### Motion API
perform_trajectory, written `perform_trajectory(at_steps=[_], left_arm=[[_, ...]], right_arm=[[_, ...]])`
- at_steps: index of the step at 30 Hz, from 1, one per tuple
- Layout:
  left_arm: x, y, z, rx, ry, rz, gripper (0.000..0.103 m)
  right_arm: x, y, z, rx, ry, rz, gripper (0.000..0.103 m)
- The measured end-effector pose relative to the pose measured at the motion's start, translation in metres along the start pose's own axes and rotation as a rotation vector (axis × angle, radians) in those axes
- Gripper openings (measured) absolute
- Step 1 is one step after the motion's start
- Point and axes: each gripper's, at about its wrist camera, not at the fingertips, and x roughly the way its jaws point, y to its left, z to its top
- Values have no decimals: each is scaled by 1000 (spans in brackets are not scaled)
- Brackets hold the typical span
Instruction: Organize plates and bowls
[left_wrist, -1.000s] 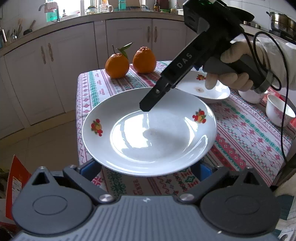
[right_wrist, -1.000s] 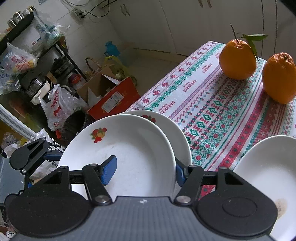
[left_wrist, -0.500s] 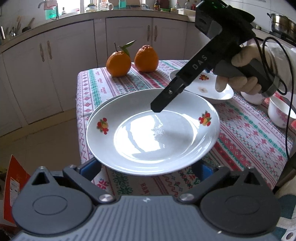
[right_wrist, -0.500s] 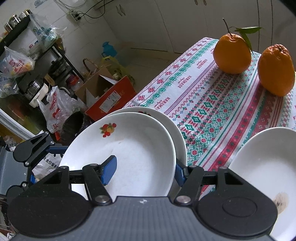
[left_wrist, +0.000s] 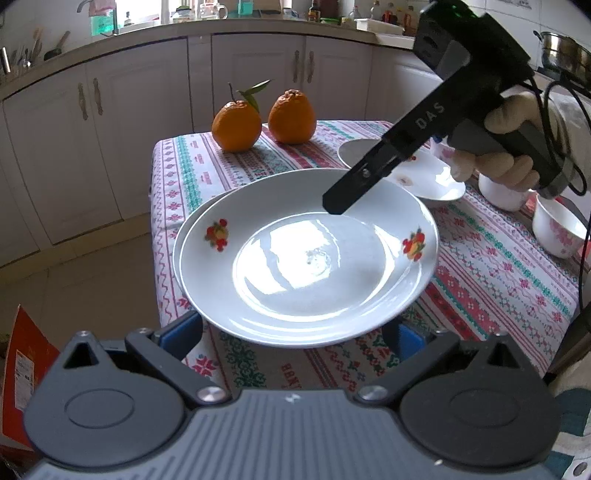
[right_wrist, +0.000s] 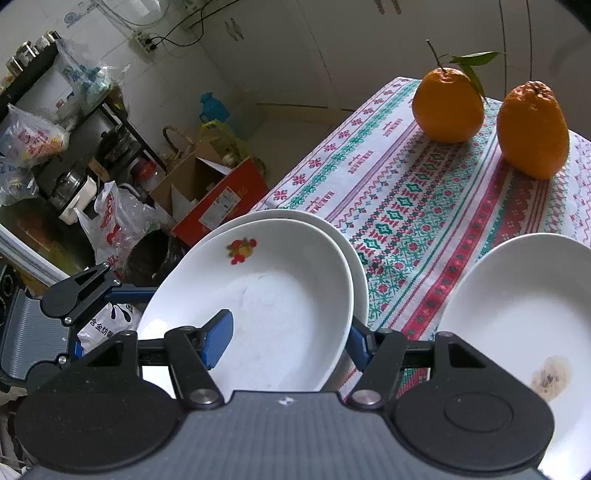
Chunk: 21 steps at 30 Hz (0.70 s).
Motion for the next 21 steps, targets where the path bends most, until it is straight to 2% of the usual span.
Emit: perform_trajectory(at_steps=[8, 16, 21], left_arm=[[-1, -7, 1, 32, 0, 27, 103], [0, -8, 1, 23, 7, 34, 103], [0, -9, 1, 23, 9, 50, 103]], right_arm=[[-6, 5, -5, 13, -14, -34, 70], [-10, 15, -12, -1, -20, -95, 70], [-9, 21, -16, 4, -30, -130, 74]])
